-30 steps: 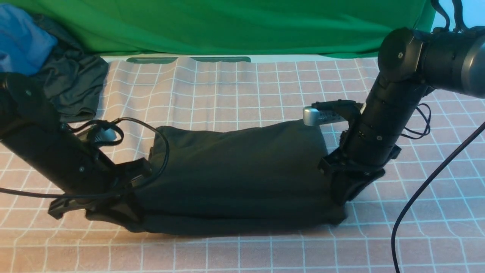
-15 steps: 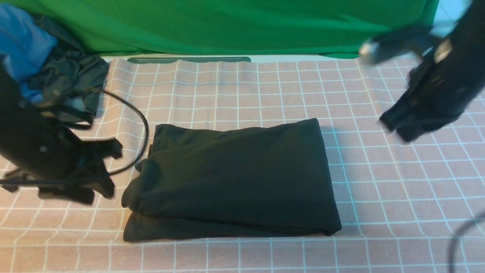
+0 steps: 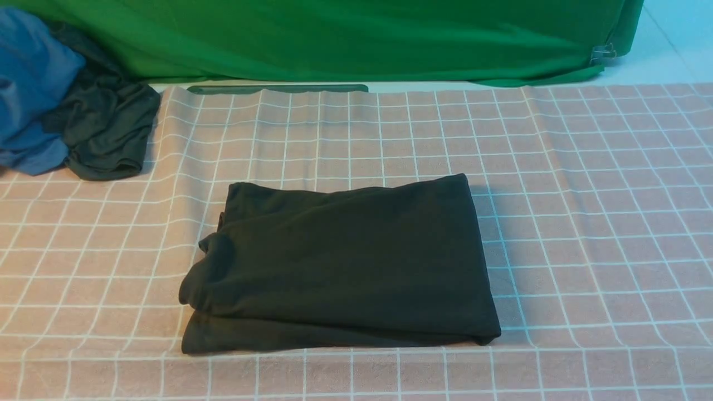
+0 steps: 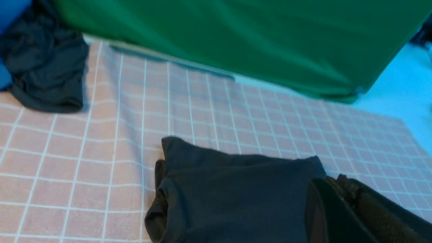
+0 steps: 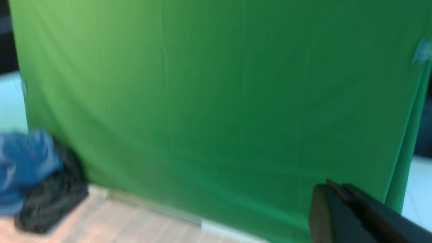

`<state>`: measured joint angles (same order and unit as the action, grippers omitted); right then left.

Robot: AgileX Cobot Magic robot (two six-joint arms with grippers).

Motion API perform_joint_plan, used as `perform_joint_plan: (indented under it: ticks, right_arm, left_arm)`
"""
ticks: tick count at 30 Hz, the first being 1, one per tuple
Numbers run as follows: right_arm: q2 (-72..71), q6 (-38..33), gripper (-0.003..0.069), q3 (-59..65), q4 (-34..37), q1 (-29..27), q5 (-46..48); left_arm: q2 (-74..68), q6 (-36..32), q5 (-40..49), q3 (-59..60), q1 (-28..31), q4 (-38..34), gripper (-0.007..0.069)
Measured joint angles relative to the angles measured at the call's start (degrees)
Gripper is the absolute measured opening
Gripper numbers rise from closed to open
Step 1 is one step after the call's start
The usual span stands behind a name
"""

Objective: Fold a long-sleeved shirt over a pink coffee tablecloth.

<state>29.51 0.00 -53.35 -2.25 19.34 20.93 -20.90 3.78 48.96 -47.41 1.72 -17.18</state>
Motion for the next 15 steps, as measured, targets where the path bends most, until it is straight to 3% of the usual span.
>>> perform_joint_plan:
  ticks: [9,15]
  right_arm:
    - [-24.63,0.00,0.0036,26.95,-0.31,0.00,-13.83]
    - [-29.55,0.00,0.0055,30.93,-0.30,0.00,-17.15]
  left_arm:
    - [13.78,0.12,-5.61,16.84,0.00,-0.27,0.0014]
    - [14.89,0.12,-15.63,22.71,0.00,-1.49,0.0014]
